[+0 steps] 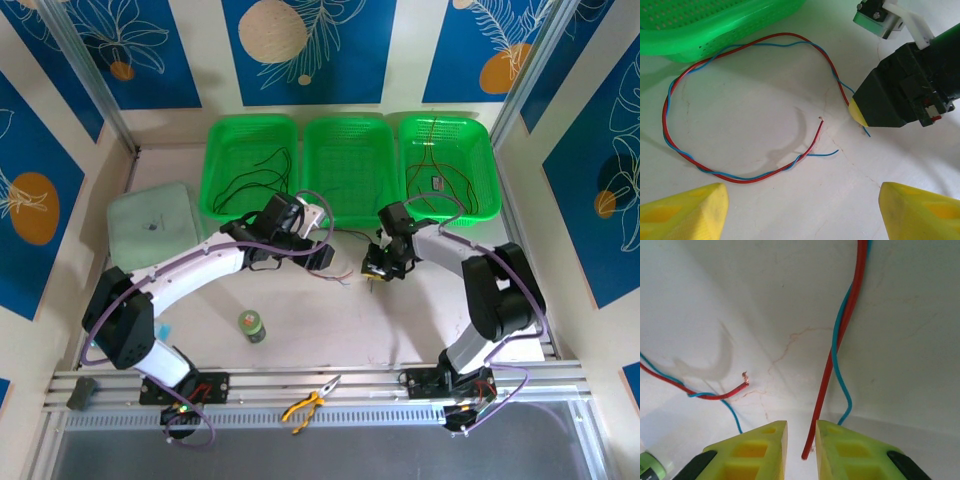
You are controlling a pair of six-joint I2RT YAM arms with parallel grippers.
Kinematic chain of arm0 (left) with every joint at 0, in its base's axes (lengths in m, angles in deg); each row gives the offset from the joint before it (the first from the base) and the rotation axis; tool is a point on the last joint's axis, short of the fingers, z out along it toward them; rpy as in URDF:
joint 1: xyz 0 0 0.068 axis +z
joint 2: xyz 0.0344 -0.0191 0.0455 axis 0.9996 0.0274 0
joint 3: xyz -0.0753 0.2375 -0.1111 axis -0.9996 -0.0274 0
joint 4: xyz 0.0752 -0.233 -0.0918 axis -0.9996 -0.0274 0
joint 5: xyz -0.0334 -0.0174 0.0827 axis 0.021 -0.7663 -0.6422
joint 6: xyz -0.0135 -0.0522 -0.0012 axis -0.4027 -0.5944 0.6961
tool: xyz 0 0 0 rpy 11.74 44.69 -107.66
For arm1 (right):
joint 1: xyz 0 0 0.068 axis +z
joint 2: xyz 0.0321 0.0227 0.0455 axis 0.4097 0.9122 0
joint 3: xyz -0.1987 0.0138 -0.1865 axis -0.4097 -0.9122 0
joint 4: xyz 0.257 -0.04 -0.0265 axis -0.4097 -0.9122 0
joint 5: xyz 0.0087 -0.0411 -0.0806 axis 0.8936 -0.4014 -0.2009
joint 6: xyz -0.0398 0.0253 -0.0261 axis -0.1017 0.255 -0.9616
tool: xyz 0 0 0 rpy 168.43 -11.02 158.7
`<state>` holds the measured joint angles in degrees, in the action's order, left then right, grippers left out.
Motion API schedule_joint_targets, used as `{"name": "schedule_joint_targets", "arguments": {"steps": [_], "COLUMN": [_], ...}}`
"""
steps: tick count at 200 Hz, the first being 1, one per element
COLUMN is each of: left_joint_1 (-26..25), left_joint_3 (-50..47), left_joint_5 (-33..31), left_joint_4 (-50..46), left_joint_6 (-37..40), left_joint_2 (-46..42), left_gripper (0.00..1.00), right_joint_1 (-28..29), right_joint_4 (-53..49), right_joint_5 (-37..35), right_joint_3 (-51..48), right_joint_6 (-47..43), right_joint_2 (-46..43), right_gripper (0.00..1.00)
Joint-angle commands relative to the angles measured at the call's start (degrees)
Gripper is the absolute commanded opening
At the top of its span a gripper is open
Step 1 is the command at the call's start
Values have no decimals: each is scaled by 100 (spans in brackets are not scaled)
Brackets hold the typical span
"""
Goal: Untangle the cables
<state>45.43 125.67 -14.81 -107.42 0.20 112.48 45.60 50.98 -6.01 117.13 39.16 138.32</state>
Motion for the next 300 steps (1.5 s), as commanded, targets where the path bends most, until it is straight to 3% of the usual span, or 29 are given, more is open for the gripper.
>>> {"name": "schedule_joint_targets", "arguments": {"steps": [1,56,115,191,246,300], "left_joint_1": [-48,-42,-47,-55,-40,8], "left_joint_3": [102,251,223,127,-317,-295], "left_joint_5": [-81,-77,-167,-336,286,819], "left_joint_4": [15,13,-3,-41,710,815], "left_joint_6": [-7,-23,-20,127,35,12], "left_joint_2": [-58,-25,-67,-159,-616,-956], "left_gripper": [79,79,79,79,83,84], "right_joint_1": [-62,-95,-39,358,281,173], "right_joint_4": [-36,-27,-346,-954,-1230,-1452], "right_joint_5": [144,360,-34,-587,-39,467], "right_joint_3": [71,203,431,1014,652,148], "right_joint_6": [19,-30,-128,-252,121,614], "right_joint_2": [137,405,756,1210,-272,-1960], "right_gripper": [23,21,20,1,0,0]}}
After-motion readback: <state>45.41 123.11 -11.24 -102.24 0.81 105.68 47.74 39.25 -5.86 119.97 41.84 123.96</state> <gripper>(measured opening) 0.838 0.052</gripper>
